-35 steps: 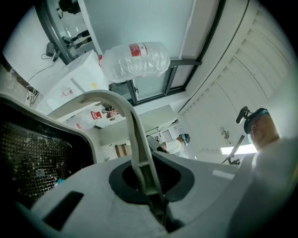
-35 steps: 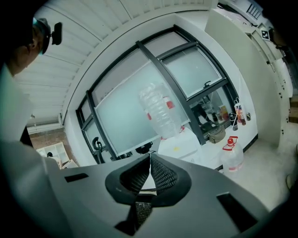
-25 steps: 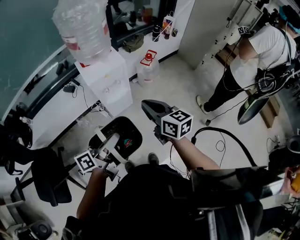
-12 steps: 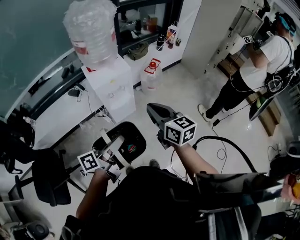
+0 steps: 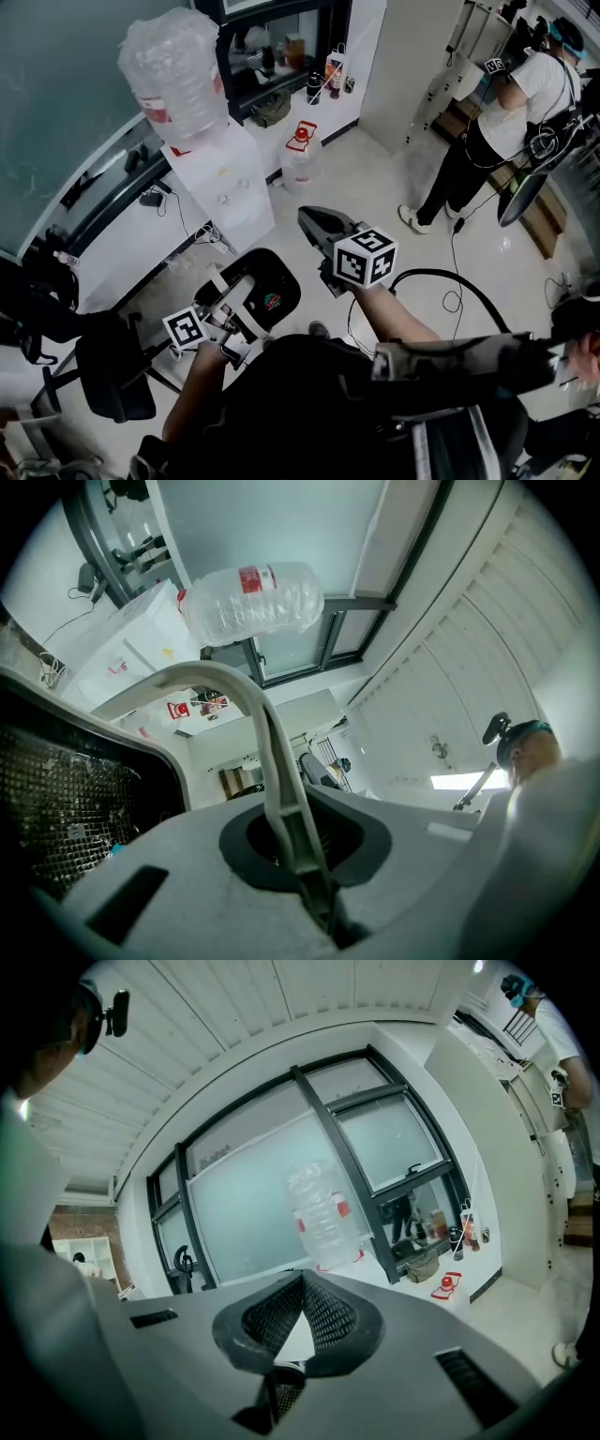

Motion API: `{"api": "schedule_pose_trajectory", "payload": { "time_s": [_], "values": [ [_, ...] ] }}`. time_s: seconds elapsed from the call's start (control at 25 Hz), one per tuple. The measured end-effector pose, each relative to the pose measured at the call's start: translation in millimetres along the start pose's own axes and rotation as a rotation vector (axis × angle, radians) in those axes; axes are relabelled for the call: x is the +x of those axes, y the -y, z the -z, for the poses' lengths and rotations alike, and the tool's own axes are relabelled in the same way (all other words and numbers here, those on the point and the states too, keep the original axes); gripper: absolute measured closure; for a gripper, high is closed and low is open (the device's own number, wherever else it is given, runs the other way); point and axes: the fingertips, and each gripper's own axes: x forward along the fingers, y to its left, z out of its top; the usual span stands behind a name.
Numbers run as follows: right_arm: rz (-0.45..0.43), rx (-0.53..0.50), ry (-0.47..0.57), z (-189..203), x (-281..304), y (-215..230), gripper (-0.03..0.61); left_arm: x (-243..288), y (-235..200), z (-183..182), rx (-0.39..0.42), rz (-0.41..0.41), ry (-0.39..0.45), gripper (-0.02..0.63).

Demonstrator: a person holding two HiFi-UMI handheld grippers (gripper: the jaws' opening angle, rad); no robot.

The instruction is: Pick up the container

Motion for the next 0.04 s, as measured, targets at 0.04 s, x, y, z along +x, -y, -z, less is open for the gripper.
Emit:
{"api": "schedule_pose_trajectory", "payload": {
  "time_s": [0.04],
  "values": [
    [-0.001,0.004,0.003,0.8,-1.7,-0.8,0.569,-0.1,0.1,2.1,-0.004,0.001,0.001,0.603]
  ]
}}
